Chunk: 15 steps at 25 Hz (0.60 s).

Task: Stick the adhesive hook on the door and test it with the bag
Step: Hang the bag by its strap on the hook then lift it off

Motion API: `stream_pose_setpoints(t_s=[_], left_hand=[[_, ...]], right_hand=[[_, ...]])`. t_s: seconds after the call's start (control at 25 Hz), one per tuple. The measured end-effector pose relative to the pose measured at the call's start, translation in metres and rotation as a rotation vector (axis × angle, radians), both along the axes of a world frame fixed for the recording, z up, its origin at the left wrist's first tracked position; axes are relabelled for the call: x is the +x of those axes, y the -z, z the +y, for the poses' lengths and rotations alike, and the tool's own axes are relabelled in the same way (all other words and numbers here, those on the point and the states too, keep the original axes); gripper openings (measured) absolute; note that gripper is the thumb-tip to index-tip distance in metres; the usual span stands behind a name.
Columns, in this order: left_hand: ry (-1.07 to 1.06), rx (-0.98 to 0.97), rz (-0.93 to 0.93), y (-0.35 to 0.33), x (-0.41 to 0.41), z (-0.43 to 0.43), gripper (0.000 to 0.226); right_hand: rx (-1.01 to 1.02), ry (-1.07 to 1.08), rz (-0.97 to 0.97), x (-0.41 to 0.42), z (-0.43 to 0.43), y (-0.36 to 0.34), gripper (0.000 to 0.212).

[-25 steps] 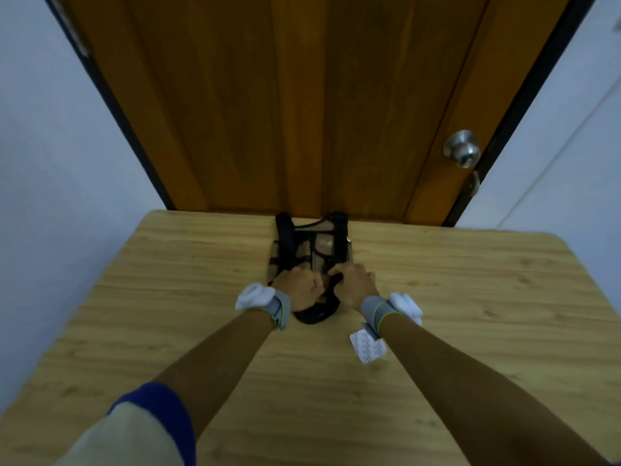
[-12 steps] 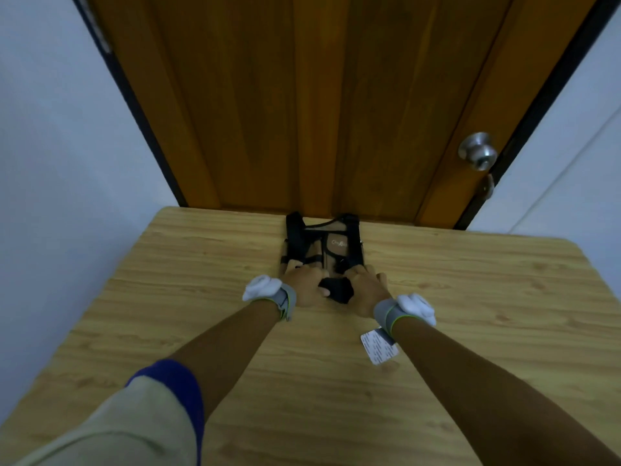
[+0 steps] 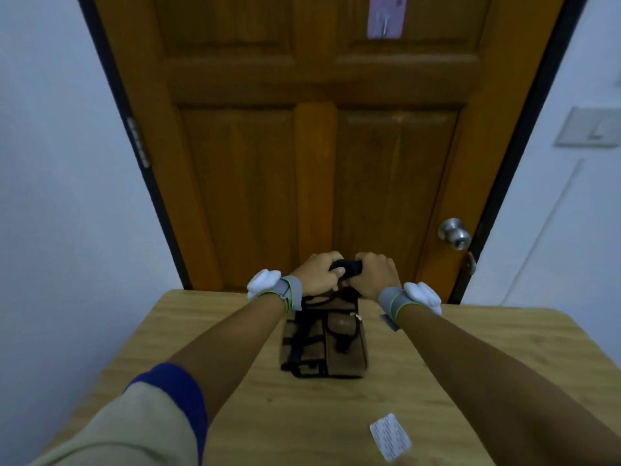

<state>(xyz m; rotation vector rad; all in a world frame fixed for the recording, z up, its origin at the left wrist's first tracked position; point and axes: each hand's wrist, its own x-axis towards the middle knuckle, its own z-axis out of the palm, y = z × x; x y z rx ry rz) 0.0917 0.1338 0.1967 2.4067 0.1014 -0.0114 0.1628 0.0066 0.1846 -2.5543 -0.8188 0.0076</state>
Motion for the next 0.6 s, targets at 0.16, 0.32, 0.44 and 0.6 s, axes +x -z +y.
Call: stream_pose_setpoints(t_s=[0.16, 0.32, 0.44, 0.6], left_hand=[[-0.057, -0.021, -0.197, -0.052, 0.017, 0.005, 0.02], [-0.061, -0.01, -0.425, -0.078, 0.026, 0.007, 0.039], [-0.041, -0.072, -0.508, -0.108, 0.039, 0.012, 0.034], [-0.094, -0.192, -0.664, -0.165, 0.052, 0.016, 0.038]], right_hand=[[0.246, 0.059, 0.034, 0.018, 0.015, -0.064, 0.013], [0.254, 0.101, -0.09, 0.032, 0.014, -0.113, 0.013], [0.379, 0.116, -0.042, 0.043, 0.014, -0.147, 0.018], [0.584, 0.124, -0.018, 0.05, 0.011, -0.193, 0.019]])
